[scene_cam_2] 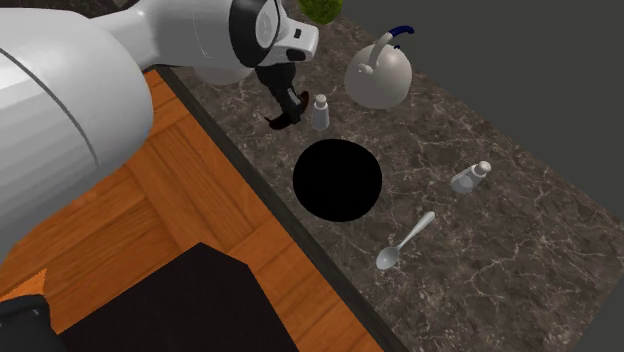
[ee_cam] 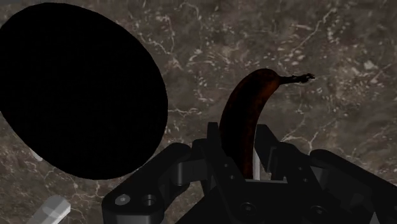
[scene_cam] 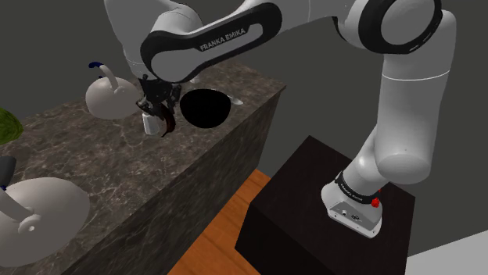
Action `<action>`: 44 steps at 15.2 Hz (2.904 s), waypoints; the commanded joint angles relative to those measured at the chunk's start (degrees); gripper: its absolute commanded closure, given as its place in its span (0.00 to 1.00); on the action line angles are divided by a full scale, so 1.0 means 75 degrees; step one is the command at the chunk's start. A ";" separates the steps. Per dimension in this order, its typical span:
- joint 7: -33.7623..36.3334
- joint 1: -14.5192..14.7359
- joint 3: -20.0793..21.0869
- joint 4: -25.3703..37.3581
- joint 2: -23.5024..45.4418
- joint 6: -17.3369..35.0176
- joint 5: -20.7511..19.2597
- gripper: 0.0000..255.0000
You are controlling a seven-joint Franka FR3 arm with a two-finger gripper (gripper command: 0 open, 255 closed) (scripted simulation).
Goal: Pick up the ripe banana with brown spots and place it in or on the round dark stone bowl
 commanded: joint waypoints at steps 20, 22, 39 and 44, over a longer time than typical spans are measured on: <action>-0.2169 -0.1728 -0.0368 -0.1709 -0.1857 0.0431 0.0835 1.00; -0.2529 -0.1968 -0.0486 -0.1926 -0.2026 0.0564 0.0923 1.00; -0.2359 -0.2075 -0.0683 -0.2737 -0.1536 0.1840 0.0559 1.00; -0.2359 -0.2075 -0.0684 -0.2737 -0.1536 0.1840 0.0559 1.00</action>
